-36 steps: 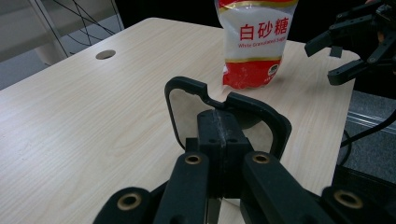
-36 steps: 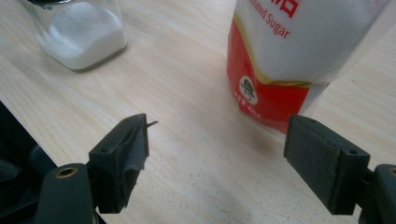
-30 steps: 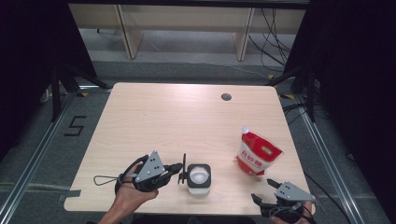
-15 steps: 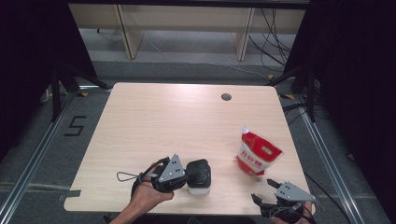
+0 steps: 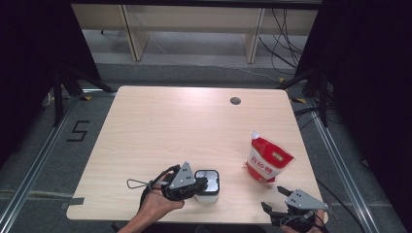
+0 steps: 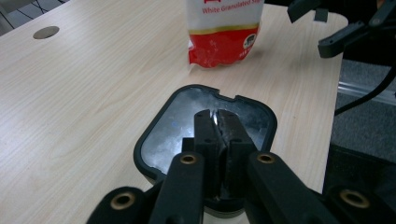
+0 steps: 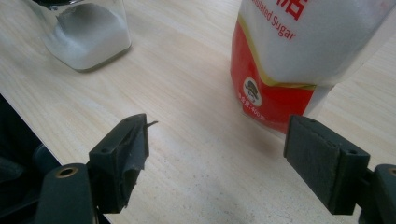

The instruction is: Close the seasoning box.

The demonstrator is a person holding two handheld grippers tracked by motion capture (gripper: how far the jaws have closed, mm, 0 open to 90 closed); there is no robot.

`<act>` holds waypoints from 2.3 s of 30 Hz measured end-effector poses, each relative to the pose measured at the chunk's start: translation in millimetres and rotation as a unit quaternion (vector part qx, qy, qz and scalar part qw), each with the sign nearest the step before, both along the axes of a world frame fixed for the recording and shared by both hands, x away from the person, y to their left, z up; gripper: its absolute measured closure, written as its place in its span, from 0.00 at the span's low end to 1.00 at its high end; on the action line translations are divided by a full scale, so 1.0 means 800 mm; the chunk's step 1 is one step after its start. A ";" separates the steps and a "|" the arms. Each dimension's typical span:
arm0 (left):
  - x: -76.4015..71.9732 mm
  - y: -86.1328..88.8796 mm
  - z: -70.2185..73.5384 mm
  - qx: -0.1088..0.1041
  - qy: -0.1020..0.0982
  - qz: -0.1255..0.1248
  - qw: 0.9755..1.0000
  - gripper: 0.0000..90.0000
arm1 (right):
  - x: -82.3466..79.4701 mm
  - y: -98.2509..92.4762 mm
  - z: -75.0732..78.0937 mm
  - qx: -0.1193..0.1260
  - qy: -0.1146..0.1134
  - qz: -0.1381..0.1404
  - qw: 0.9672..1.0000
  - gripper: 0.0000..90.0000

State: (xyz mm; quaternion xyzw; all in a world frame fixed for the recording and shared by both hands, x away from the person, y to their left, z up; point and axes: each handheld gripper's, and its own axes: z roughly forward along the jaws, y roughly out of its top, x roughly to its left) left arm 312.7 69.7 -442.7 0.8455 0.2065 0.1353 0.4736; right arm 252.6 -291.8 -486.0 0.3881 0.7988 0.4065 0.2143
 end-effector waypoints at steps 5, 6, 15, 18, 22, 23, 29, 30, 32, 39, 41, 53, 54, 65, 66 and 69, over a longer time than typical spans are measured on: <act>0.000 0.015 0.008 -0.023 0.011 0.006 1.000 0.84 | 0.004 -0.003 0.000 -0.012 -0.023 0.010 1.000 0.26; 0.000 0.017 0.009 -0.030 0.015 0.008 0.999 0.81 | 0.004 -0.002 0.000 -0.010 -0.017 0.011 1.000 0.26; -0.007 0.041 0.006 -0.048 0.024 0.011 0.998 0.56 | 0.002 0.000 -0.001 -0.002 -0.013 0.008 1.000 0.25; -0.009 0.052 0.000 -0.047 0.034 0.025 0.998 0.51 | 0.001 0.000 0.000 -0.001 -0.008 0.008 1.000 0.25; -0.013 0.076 -0.008 -0.039 0.043 0.044 0.997 0.44 | 0.002 0.000 0.000 -0.001 -0.006 0.010 1.000 0.25; -0.013 0.076 -0.008 -0.039 0.043 0.044 0.997 0.43 | 0.002 0.000 0.000 -0.001 -0.006 0.010 1.000 0.25; -0.021 0.100 -0.022 -0.043 0.059 0.074 0.995 0.39 | 0.004 0.000 -0.001 0.004 -0.006 0.022 1.000 0.25; -0.022 0.103 -0.024 -0.040 0.059 0.077 0.995 0.38 | 0.003 0.001 -0.001 0.001 -0.007 0.016 1.000 0.25; -0.024 0.109 -0.028 -0.024 0.049 0.074 0.996 0.36 | 0.003 0.001 -0.001 0.001 -0.008 0.019 1.000 0.25; -0.038 0.117 -0.048 -0.011 0.074 0.082 0.994 0.27 | 0.004 0.001 -0.003 -0.013 -0.016 0.024 1.000 0.24; -0.042 0.121 -0.057 0.000 0.079 0.088 0.993 0.24 | 0.005 0.001 -0.003 -0.011 -0.002 0.027 1.000 0.24; -0.051 0.125 -0.074 0.032 0.083 0.094 0.992 0.19 | 0.004 0.001 -0.005 -0.013 0.004 0.024 1.000 0.21; -0.052 0.126 -0.074 0.027 0.083 0.102 0.991 0.19 | 0.005 0.001 -0.005 -0.014 -0.001 0.023 1.000 0.21; -0.050 0.127 -0.079 0.036 0.087 0.096 0.991 0.20 | 0.002 0.005 -0.008 -0.015 0.030 0.020 0.999 0.19; -0.050 0.127 -0.079 0.035 0.089 0.099 0.991 0.20 | 0.003 0.004 -0.009 -0.017 0.023 0.023 0.999 0.19; -0.049 0.128 -0.079 0.041 0.088 0.101 0.990 0.20 | 0.005 0.004 -0.009 -0.021 0.019 0.024 0.999 0.19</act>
